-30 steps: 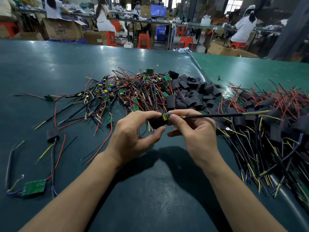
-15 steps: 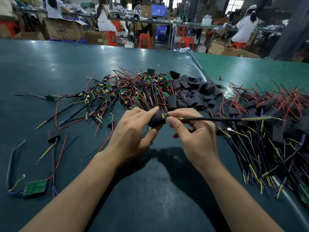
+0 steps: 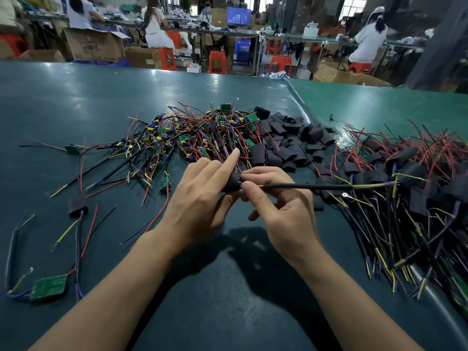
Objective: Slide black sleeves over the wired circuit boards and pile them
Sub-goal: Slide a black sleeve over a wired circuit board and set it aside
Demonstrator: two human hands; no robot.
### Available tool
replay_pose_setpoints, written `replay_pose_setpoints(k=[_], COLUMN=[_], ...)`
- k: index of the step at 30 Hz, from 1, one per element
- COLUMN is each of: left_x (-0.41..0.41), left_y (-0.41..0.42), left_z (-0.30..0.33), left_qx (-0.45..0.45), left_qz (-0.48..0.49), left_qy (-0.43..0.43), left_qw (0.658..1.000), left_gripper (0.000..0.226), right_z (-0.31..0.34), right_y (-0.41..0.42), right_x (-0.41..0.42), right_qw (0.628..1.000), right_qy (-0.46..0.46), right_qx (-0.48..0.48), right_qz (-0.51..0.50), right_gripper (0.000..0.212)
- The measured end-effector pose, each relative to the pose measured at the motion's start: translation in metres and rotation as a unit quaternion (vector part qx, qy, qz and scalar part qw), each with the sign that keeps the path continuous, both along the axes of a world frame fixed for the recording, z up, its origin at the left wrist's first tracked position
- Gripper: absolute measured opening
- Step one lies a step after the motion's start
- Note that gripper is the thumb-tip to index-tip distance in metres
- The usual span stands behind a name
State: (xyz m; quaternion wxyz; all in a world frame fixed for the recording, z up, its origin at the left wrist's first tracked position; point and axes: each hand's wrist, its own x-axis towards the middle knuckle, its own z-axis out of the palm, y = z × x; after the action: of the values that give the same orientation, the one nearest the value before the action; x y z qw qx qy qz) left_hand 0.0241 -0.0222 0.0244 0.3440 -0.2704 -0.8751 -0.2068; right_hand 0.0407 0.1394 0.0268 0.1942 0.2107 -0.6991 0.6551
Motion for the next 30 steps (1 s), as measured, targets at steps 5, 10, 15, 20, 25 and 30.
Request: replay_pose_setpoints(k=[5,10,15,20,25,30], left_x=[-0.0007,-0.0008,-0.0007,0.0006,0.0053,0.0076], left_y=[0.0002,0.0012,0.0005,0.0012,0.0033,0.0056], left_z=[-0.001,-0.0023,-0.0022,0.0018,0.0001,0.0025], left_qx=[-0.006,-0.002,-0.008,0.018,0.09,0.14], left_qz=[0.025,0.045,0.042,0.024,-0.038,-0.059], left_qy=[-0.012,-0.045,-0.044,-0.059,-0.087,-0.097], left_qw=[1.0,0.998,0.998,0.998,0.991,0.984], left_gripper=[0.061,0.06,0.059,0.062,0.078,0.084], right_z=[-0.0001,-0.0021,0.0,0.0002,-0.0027,-0.0053], right_y=[0.0011,-0.0036,-0.0017,-0.0013,0.0011,-0.0033], right_x=[-0.0021,0.0015,0.0016,0.0004,-0.004,-0.0019], right_qw=[0.997,0.99,0.995,0.993,0.99,0.982], right_qy=[0.046,0.073,0.02,0.018,-0.013,-0.156], right_qx=[0.059,0.117,0.096,0.118,0.139,-0.025], right_qz=[-0.024,-0.035,-0.005,-0.001,0.016,0.108], right_gripper=[0.01,0.012,0.012,0.017,0.025,0.027])
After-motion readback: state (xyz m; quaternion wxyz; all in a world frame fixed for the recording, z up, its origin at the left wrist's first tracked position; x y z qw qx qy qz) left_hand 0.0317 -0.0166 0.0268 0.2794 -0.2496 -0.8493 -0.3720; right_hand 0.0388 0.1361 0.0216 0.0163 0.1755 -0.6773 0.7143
